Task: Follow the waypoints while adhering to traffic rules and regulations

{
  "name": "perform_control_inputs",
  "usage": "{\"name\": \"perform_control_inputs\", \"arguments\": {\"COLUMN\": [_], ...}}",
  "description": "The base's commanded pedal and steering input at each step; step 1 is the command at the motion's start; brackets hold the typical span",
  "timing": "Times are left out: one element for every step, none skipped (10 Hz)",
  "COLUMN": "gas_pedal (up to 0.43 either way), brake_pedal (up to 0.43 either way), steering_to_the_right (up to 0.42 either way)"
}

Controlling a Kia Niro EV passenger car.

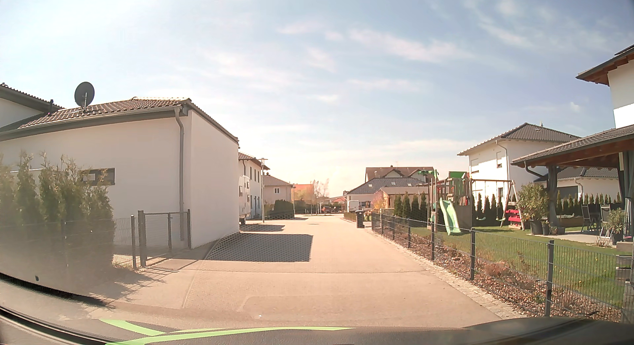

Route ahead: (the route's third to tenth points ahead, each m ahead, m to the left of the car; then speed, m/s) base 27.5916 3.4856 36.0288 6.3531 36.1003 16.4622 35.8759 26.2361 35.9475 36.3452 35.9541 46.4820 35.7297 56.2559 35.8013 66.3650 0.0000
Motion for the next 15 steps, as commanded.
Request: {"name": "perform_control_inputs", "arguments": {"gas_pedal": [0.000, 0.000, 0.000, 0.000, 0.000, 0.000, 0.000, 0.000, 0.000, 0.000, 0.000, 0.000, 0.000, 0.000, 0.000], "brake_pedal": [0.311, 0.311, 0.311, 0.311, 0.311, 0.311, 0.311, 0.311, 0.311, 0.311, 0.311, 0.311, 0.311, 0.311, 0.311], "steering_to_the_right": [0.000, 0.000, 0.000, 0.000, 0.000, 0.000, 0.000, 0.000, 0.000, 0.000, 0.000, 0.000, 0.000, 0.000, 0.000]}}
